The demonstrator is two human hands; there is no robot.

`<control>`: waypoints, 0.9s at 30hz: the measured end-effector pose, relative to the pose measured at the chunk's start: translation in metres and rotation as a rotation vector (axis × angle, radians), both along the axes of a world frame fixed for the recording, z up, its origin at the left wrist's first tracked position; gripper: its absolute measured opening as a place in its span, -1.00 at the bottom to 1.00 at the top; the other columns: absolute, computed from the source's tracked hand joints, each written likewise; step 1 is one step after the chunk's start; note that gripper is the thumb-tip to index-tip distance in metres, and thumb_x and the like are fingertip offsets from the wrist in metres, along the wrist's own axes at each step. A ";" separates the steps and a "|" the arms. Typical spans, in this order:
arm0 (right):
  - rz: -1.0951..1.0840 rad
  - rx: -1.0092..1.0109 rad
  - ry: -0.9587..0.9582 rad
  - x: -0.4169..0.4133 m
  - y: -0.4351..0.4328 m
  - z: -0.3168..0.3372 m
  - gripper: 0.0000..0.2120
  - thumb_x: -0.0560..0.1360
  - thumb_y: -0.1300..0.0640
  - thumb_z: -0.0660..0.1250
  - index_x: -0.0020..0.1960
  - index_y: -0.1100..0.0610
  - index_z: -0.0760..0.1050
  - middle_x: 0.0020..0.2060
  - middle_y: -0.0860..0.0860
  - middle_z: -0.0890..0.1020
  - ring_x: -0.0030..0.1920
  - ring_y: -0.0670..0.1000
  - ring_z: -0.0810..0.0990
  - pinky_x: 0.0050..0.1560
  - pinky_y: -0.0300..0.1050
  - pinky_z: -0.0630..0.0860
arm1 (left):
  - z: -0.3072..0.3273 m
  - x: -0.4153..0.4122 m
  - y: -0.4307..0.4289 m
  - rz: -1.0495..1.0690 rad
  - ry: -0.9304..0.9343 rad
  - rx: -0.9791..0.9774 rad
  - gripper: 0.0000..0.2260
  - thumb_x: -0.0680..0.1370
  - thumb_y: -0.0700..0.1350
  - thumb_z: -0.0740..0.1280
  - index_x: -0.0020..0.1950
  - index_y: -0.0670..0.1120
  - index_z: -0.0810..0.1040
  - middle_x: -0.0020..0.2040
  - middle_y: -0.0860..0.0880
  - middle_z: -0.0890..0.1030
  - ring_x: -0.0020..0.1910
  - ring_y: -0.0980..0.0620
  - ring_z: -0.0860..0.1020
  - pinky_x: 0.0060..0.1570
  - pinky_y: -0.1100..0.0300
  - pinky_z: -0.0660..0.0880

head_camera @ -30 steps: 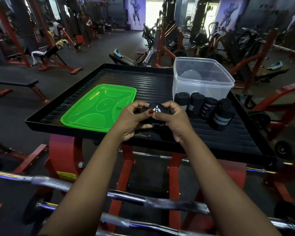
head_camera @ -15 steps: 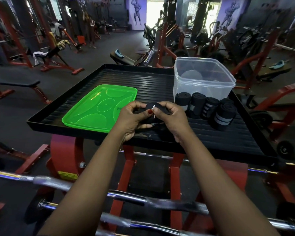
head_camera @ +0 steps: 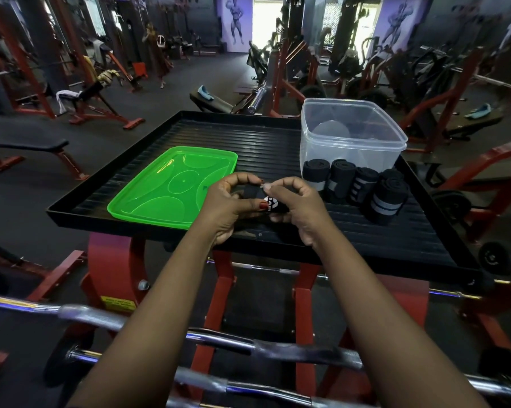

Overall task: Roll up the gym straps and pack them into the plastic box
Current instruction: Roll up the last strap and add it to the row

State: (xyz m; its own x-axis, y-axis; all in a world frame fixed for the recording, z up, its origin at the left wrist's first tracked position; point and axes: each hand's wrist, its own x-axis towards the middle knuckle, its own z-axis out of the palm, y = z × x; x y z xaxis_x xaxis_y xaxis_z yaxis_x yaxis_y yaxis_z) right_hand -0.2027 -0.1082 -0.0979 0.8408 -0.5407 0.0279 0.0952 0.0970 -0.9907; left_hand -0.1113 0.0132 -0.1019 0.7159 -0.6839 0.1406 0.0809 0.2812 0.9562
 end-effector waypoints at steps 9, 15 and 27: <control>-0.055 -0.100 -0.041 -0.003 0.000 0.000 -0.81 0.41 0.29 0.48 -0.09 0.09 0.53 -0.17 0.04 0.62 -0.21 -0.05 0.59 -0.18 -0.13 0.56 | 0.002 0.001 -0.002 -0.049 0.099 0.099 -0.66 0.39 -0.29 0.44 0.15 -0.16 0.57 0.03 -0.09 0.63 -0.11 0.06 0.64 -0.17 0.07 0.64; -0.123 -0.121 -0.025 0.003 0.000 -0.005 -0.64 0.37 0.24 0.54 0.10 0.09 0.52 -0.01 0.09 0.68 -0.02 0.02 0.65 0.06 -0.04 0.60 | 0.001 0.003 -0.002 0.024 0.154 0.097 -0.80 0.44 -0.37 0.39 0.00 -0.15 0.54 -0.01 -0.09 0.59 -0.18 0.03 0.65 -0.24 0.09 0.64; -0.213 -0.140 -0.133 -0.007 -0.001 0.004 -0.49 0.33 0.34 0.53 0.26 0.19 0.55 0.05 0.08 0.68 0.05 -0.05 0.64 0.19 -0.08 0.56 | 0.000 -0.004 -0.010 0.037 -0.094 0.148 -0.62 0.34 -0.36 0.50 0.12 -0.12 0.60 -0.04 -0.13 0.66 -0.14 0.05 0.61 -0.08 0.22 0.58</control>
State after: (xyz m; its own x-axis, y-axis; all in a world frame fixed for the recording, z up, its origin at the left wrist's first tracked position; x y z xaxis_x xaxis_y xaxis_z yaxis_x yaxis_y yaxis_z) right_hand -0.2093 -0.1088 -0.0940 0.6929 -0.6876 0.2171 0.2284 -0.0762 -0.9706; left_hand -0.1156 0.0030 -0.1022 0.7292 -0.6757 0.1082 -0.0190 0.1380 0.9902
